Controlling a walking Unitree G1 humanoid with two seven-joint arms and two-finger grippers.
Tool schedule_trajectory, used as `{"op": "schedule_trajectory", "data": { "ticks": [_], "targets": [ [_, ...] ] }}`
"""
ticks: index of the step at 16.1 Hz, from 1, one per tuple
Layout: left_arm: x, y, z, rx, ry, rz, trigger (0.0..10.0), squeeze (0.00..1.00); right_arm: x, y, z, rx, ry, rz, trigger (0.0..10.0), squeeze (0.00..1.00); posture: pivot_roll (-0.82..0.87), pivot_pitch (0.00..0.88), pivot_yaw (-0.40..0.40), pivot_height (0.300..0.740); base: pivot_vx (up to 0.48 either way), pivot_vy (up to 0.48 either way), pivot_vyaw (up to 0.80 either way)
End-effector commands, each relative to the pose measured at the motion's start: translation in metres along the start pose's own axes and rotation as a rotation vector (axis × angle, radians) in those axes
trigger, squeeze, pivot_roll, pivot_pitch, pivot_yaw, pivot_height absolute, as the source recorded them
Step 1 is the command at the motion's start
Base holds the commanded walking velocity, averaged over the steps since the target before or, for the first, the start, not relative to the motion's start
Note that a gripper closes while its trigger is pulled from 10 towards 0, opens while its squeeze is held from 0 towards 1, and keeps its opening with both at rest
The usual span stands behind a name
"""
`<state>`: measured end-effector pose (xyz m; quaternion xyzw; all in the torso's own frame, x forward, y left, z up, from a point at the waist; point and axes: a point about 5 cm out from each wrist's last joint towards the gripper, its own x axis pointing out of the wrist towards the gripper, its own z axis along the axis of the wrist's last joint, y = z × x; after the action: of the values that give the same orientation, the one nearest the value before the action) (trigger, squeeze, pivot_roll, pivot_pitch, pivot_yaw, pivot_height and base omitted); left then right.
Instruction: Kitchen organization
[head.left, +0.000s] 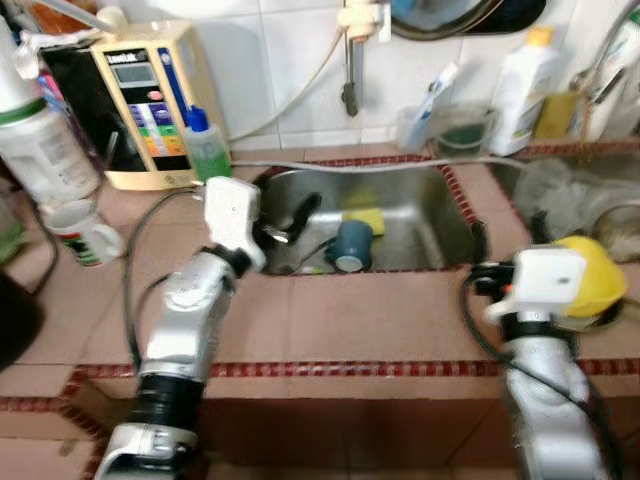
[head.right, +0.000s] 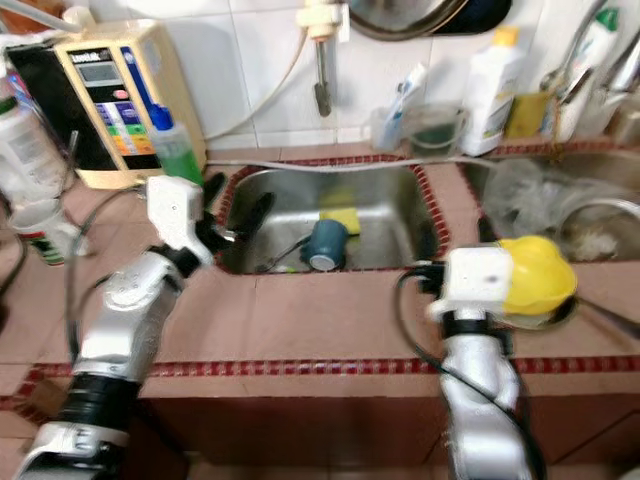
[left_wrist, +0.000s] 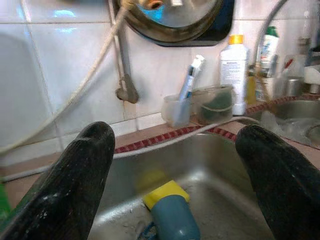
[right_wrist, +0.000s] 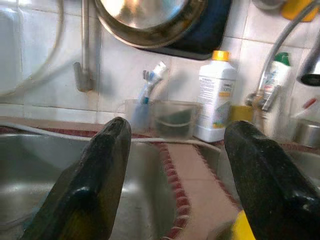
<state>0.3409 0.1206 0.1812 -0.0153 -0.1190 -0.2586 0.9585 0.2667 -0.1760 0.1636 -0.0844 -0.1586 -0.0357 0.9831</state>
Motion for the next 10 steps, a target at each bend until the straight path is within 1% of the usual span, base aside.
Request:
{"op": "schedule_trajectory", "data": {
  "ticks": [1, 2, 3, 6, 10],
  "targets": [
    [0.002, -0.001, 0.005, 0.005, -0.010, -0.002, 10.0, 0.00, 0.002, -0.002, 0.006, -0.003, -0.026, 0.000, 10.0, 0.00, -0.19, 0.000, 0.108, 0.740, 0.000, -0.424, 0.00],
    [0.002, 0.000, 0.005, 0.004, -0.008, 0.002, 10.0, 0.00, 0.003, -0.003, 0.008, 0.004, -0.040, -0.014, 10.0, 0.00, -0.19, 0.000, 0.109, 0.740, 0.000, -0.428, 0.00],
    [0.003, 0.001, 0.005, 0.005, -0.009, 0.005, 10.0, 0.00, 0.005, -0.006, 0.014, 0.023, -0.077, -0.032, 10.0, 0.00, -0.19, 0.000, 0.111, 0.740, 0.000, -0.424, 0.00],
    [0.004, 0.001, 0.008, 0.006, -0.015, 0.004, 10.0, 0.00, 0.008, -0.007, 0.024, 0.052, -0.133, -0.028, 10.0, 0.00, -0.18, 0.000, 0.111, 0.740, 0.000, -0.425, 0.00],
    [0.005, 0.001, 0.010, 0.008, -0.022, 0.006, 10.0, 0.00, 0.010, -0.007, 0.029, 0.065, -0.165, -0.025, 10.0, 0.00, -0.18, 0.000, 0.113, 0.740, 0.000, -0.422, 0.00]
  ]
}}
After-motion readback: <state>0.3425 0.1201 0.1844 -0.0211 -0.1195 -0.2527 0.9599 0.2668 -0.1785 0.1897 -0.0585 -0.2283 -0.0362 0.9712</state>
